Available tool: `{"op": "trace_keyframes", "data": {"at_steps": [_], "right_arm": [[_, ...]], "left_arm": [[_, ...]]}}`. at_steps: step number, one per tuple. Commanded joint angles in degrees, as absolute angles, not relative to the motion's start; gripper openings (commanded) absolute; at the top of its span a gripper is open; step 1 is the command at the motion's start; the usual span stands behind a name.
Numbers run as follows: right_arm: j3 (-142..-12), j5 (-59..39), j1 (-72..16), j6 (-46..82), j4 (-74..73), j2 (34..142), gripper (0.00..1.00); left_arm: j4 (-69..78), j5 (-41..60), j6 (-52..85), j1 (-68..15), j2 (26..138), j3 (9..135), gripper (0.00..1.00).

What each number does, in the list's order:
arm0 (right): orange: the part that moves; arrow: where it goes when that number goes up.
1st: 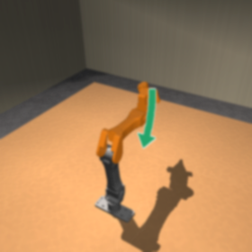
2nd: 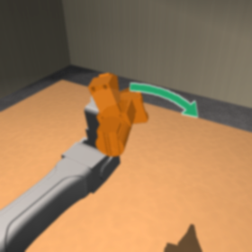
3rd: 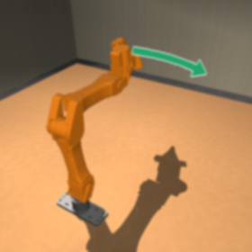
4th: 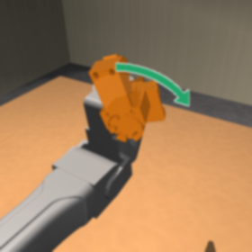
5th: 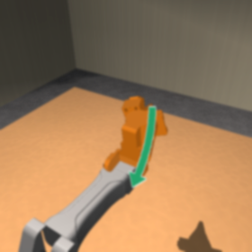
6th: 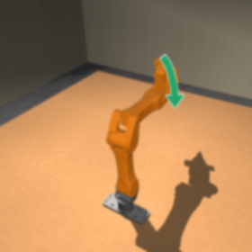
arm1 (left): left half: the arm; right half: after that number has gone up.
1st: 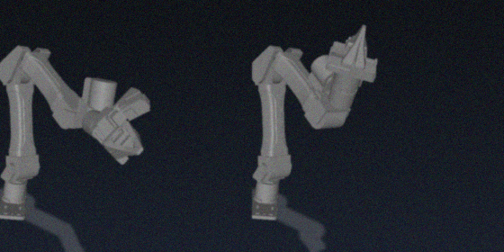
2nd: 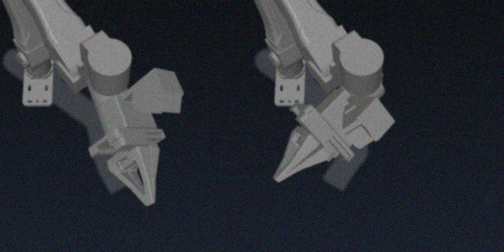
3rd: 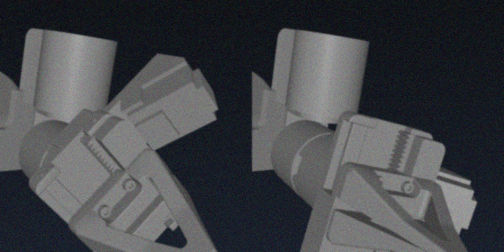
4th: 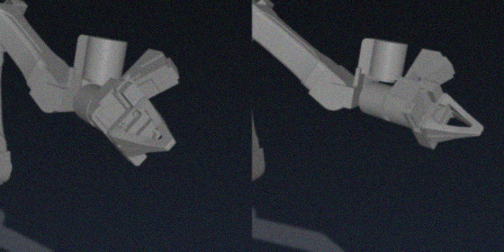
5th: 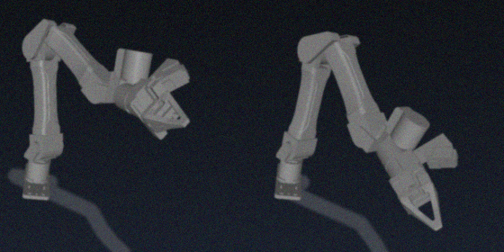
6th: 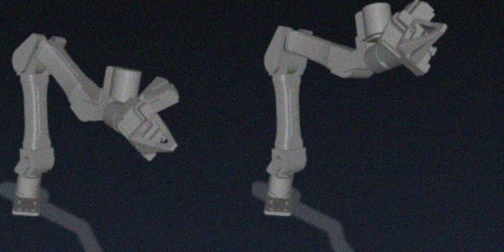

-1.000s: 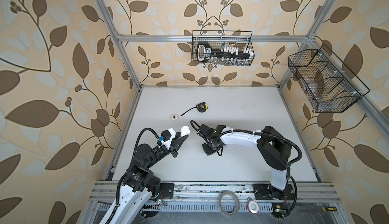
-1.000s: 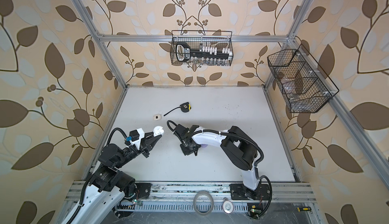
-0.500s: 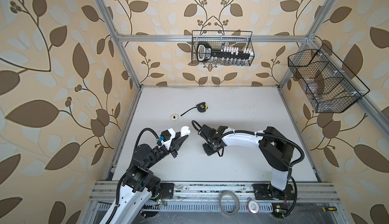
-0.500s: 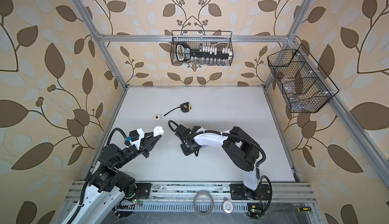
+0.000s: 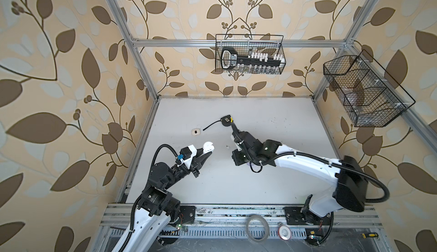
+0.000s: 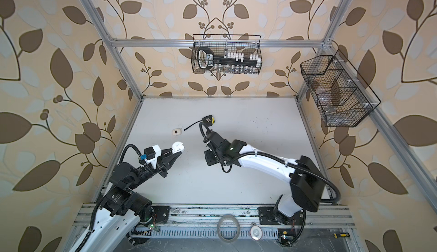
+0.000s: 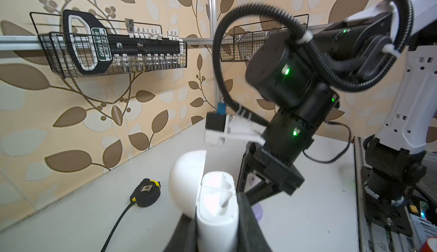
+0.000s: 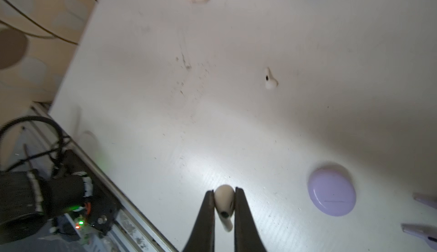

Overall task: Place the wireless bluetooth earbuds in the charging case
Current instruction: 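Raise the right gripper with the earbud over the open white case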

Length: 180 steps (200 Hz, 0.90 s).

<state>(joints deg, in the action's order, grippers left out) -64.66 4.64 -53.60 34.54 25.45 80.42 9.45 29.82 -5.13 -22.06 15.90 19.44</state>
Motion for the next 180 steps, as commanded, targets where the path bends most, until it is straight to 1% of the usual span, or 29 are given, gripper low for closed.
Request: {"op": "trace_keyframes", "data": {"at_steps": [1,21,42,55,73,111,144,180], "right_arm": [[-61.56,8.59,-54.53,38.08,18.62,73.40,0.07],[-58.11,12.40,-57.69,38.92,11.06,66.05,0.07],[-52.36,13.13,-61.12,37.78,-0.74,59.42,0.08],[-49.96,14.92,-62.91,36.49,-6.50,56.92,0.08],[-49.43,13.62,-63.98,35.23,-10.92,55.35,0.06],[-50.06,12.80,-67.34,32.46,-19.07,57.33,0.06],[-51.95,11.69,-68.00,31.02,-22.45,61.69,0.06],[-53.63,11.81,-70.08,28.39,-23.96,64.45,0.06]], "left_arm": [[19.03,32.02,-2.26,-21.88,16.35,18.40,0.00],[24.43,33.05,0.14,-21.88,16.67,16.84,0.00],[29.71,34.22,2.18,-21.93,16.82,15.08,0.00],[31.25,35.24,3.27,-21.97,16.92,15.00,0.00],[32.79,36.02,4.44,-21.97,17.12,14.90,0.00],[38.89,36.38,6.56,-21.97,19.69,13.65,0.00],[44.62,37.36,8.86,-22.06,22.86,13.01,0.00],[46.12,37.51,9.55,-22.06,23.21,12.66,0.00]]}}
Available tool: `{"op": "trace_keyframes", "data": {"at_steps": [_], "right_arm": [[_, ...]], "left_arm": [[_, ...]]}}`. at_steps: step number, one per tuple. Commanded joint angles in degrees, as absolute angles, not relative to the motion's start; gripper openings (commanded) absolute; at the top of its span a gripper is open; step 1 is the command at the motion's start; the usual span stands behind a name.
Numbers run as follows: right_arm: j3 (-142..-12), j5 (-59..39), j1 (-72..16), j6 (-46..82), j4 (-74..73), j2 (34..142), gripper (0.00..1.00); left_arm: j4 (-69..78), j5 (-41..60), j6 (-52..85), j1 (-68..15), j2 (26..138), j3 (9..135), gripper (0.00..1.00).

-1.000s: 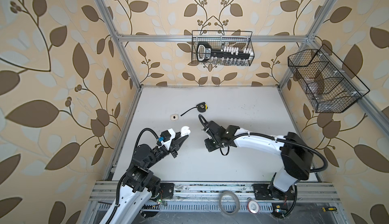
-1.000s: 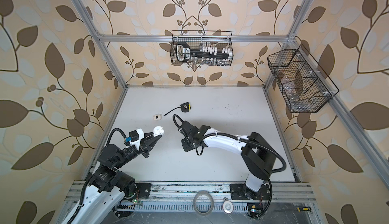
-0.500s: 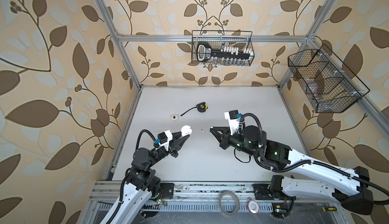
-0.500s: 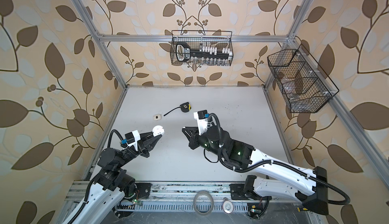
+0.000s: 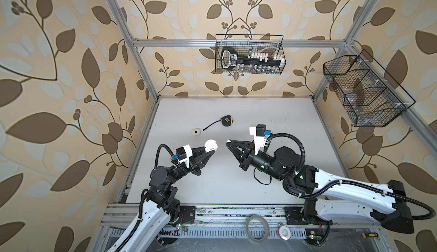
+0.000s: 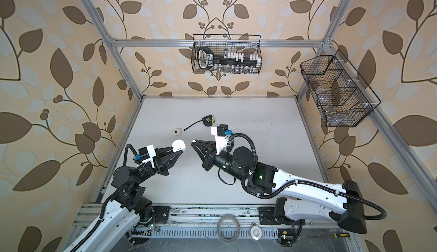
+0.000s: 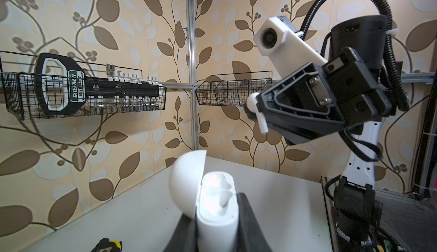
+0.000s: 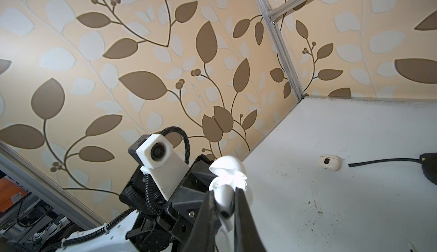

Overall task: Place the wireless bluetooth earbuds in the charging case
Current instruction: 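Raise the right gripper with the earbud over the open white case, then lower the white earbud into the case slot held by the left gripper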

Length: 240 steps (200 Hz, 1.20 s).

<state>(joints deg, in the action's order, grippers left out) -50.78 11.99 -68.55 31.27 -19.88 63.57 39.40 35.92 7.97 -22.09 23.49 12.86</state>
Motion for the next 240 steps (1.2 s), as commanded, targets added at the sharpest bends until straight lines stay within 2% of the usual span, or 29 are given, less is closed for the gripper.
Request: {"op": "trace_keyframes", "data": {"at_steps": [1,133,240], "right_arm": [[-53.62,11.84,-70.06,28.34,-23.98,64.48,0.06],[-57.65,9.99,-72.07,23.31,-28.83,72.69,0.06],[-56.99,12.74,-72.07,21.19,-29.53,73.93,0.07]], "left_arm": [[46.17,37.52,9.57,-22.06,23.21,12.66,0.00],[46.99,39.81,12.20,-22.24,21.34,12.57,0.00],[44.57,39.60,13.70,-22.24,19.65,13.45,0.00]]}}
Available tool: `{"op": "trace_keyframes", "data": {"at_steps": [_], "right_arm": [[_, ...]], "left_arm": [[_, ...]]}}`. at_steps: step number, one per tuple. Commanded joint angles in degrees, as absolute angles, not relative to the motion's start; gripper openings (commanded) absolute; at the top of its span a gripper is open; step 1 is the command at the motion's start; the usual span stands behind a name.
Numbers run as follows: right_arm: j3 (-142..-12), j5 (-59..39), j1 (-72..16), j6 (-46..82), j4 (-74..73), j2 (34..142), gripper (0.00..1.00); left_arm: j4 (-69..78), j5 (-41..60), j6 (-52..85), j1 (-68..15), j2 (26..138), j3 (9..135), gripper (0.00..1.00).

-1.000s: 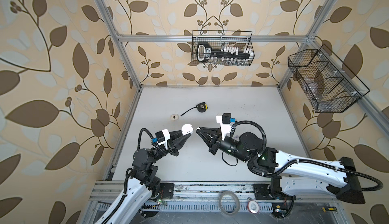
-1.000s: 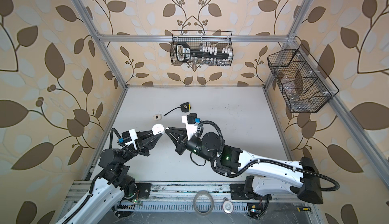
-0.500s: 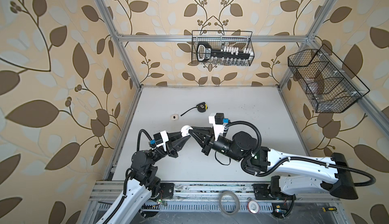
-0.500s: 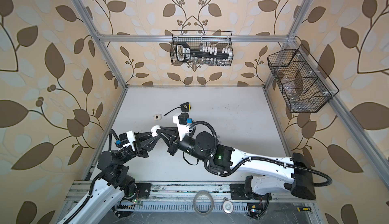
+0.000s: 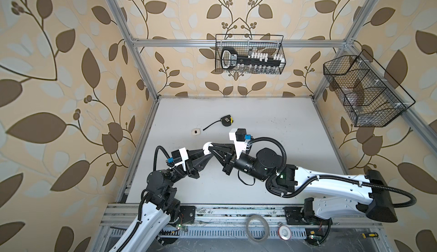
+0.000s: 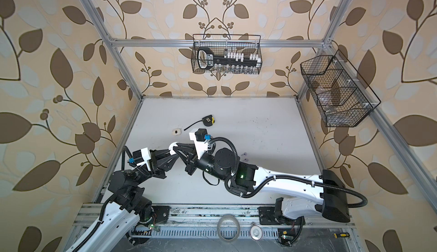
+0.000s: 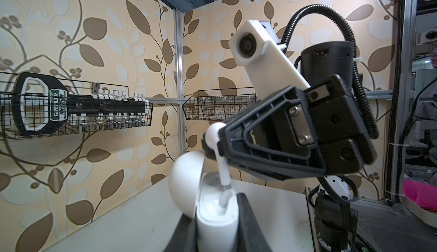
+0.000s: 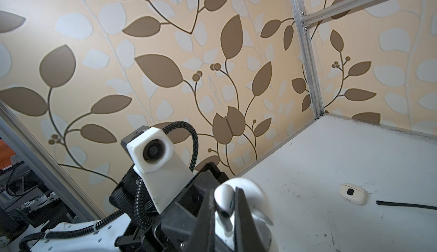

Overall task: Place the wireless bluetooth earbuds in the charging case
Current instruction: 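Lower the white earbud into the case slot held by the left gripper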

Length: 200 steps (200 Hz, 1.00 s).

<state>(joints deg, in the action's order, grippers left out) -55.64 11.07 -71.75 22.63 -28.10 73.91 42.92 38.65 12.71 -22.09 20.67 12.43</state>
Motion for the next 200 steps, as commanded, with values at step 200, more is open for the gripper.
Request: {"op": "trace_keyframes", "data": {"at_steps": [200], "right_arm": [[-53.85,12.93,-72.07,22.00,-30.23,74.36,0.06]], "left_arm": [[41.23,37.45,14.01,-22.24,17.76,14.00,0.00]]}}
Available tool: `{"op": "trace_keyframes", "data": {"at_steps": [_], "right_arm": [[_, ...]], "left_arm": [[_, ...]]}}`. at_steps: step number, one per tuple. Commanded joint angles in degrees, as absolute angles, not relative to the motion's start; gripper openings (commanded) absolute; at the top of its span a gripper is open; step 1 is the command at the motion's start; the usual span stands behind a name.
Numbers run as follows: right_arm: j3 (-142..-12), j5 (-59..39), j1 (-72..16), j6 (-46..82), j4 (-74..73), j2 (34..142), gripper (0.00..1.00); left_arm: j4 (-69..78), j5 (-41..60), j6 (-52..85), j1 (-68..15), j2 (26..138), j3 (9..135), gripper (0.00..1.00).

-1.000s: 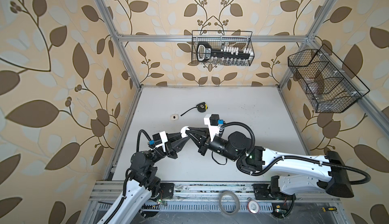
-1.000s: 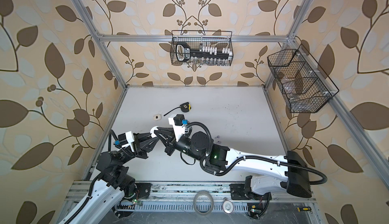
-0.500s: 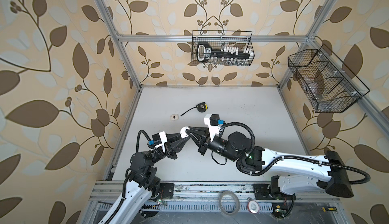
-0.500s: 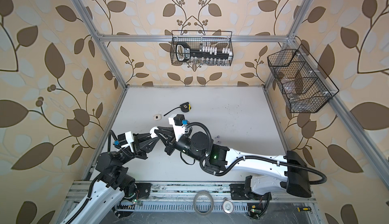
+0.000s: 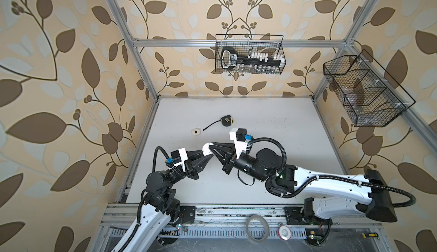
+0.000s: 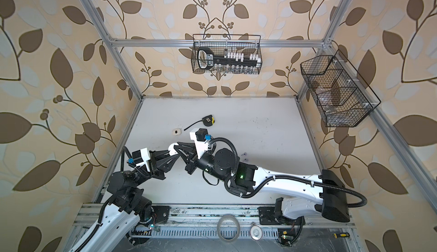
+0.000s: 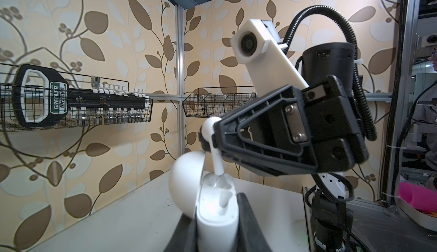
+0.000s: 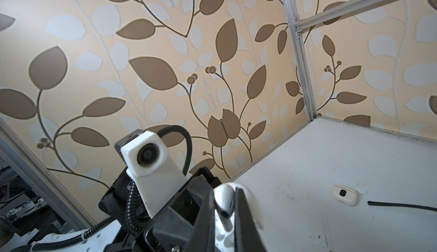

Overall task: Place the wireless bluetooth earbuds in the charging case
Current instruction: 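Lower the white earbud into the case slot held by the left gripper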

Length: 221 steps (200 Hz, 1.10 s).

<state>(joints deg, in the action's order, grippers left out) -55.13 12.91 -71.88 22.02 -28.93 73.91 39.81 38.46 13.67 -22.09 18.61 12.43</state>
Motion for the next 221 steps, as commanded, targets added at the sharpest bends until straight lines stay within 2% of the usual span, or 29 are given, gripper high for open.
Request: {"op": "trace_keyframes", "data": {"at_steps": [1,184,221], "right_arm": [[-53.87,12.93,-72.07,22.03,-30.23,74.36,0.06],[-48.28,13.69,-72.07,23.73,-32.62,74.21,0.05],[-45.18,13.71,-72.07,23.80,-35.29,73.00,0.11]], "left_arm": [[41.23,37.44,14.04,-22.24,17.76,14.03,0.00],[41.13,37.70,15.13,-22.24,16.31,14.33,0.00],[41.31,37.86,15.29,-22.24,16.22,14.10,0.00]]}}
